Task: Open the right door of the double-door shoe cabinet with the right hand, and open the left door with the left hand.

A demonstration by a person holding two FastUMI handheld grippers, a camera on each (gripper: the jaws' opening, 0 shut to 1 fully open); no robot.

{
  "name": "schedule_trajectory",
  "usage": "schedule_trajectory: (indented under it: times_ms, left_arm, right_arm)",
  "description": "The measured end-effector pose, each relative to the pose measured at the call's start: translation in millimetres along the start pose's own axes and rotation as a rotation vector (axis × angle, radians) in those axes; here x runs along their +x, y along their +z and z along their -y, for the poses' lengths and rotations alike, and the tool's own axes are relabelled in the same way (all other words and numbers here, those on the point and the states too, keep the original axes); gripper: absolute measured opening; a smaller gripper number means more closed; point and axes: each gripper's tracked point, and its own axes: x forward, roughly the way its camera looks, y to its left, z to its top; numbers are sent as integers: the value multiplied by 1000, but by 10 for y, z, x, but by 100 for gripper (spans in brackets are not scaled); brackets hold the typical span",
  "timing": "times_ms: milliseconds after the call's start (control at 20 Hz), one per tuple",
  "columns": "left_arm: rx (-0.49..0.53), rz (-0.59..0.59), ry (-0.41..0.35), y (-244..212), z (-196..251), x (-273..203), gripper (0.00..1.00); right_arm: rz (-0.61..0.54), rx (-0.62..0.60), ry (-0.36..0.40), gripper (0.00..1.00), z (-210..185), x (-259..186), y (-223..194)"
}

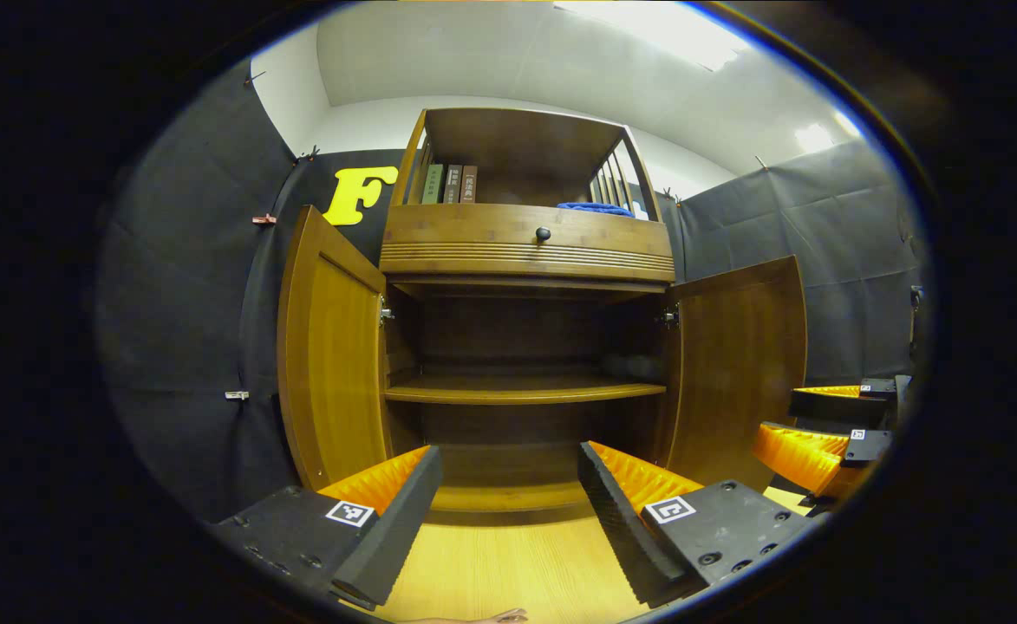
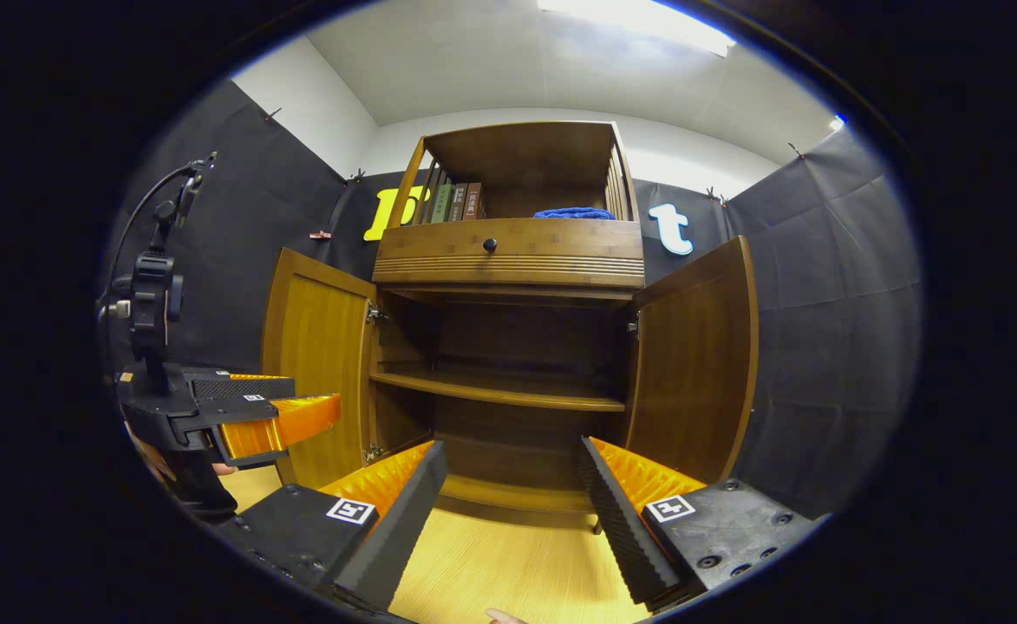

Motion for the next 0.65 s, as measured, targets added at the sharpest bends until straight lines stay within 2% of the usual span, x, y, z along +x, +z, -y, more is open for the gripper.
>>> schedule_trajectory:
  times_ms: [450,650]
  left_arm:
    - [4,11,-32,19,166,-52,98]
    - [19,27,-32,52,180,-40,99]
  right_arm:
    - [-3,-12,-11,98,71,-31,11]
    - [-8,1,8,97,42,-63,-1]
